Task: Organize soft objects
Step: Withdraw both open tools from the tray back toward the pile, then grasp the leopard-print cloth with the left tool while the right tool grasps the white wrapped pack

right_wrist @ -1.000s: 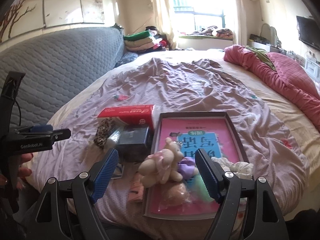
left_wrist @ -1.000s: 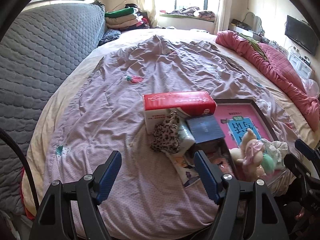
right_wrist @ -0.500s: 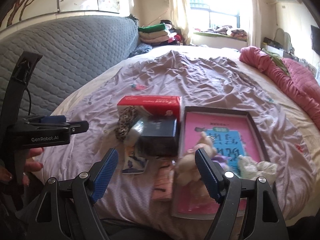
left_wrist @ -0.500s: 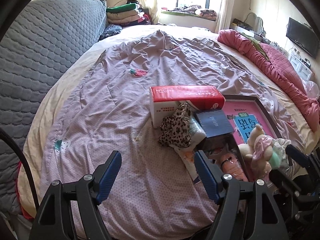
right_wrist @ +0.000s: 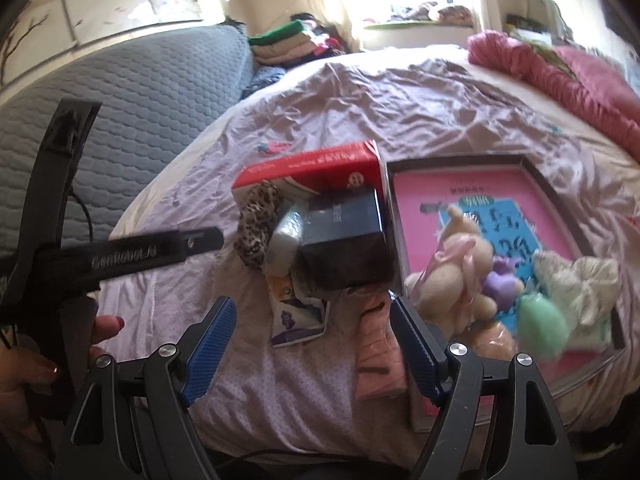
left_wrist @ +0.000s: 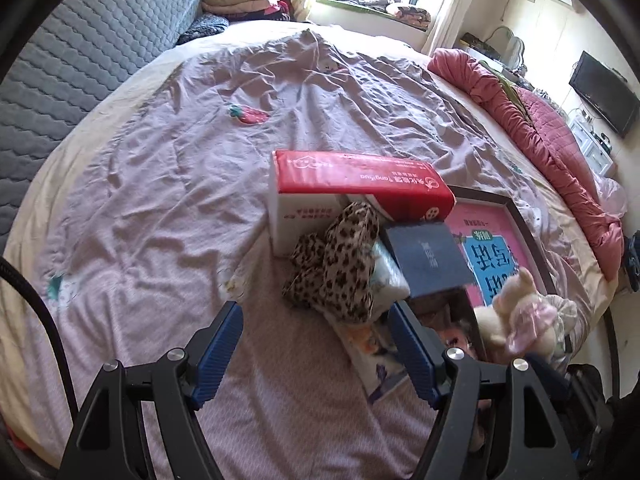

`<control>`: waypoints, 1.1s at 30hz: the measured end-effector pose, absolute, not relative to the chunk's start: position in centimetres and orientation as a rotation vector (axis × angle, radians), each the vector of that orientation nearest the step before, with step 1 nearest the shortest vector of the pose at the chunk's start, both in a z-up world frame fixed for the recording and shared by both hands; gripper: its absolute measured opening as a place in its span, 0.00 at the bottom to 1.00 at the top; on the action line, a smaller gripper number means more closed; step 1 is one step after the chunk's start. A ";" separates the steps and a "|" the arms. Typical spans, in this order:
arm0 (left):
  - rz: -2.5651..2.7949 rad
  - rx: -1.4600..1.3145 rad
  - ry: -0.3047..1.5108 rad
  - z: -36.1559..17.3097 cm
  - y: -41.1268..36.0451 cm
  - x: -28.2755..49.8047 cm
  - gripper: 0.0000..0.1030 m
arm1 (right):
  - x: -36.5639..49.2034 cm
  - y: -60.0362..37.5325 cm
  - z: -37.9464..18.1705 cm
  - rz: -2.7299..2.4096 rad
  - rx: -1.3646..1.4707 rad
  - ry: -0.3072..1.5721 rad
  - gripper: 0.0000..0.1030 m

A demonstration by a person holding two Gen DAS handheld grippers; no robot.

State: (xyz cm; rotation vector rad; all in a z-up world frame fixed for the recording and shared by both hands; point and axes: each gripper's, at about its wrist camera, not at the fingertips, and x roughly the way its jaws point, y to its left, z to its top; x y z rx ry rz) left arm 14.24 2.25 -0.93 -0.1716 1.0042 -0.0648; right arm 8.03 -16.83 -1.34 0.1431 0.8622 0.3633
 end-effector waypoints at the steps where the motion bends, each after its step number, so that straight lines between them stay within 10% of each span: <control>1: -0.064 -0.158 1.009 -1.2 2.1 14.7 0.72 | 8.1 -16.7 -1.5 0.358 0.148 0.868 0.78; 11: -0.090 -0.140 1.026 -3.5 2.0 17.6 0.66 | 9.8 -14.1 -3.4 0.351 0.188 0.916 0.78; 20: -0.205 -0.240 1.046 -5.5 3.6 19.7 0.10 | 11.8 -13.3 -4.8 0.320 0.227 0.953 0.78; 33: -0.212 -0.277 1.056 -6.4 7.9 19.4 0.05 | 14.2 -10.4 -5.4 0.303 0.373 0.926 0.58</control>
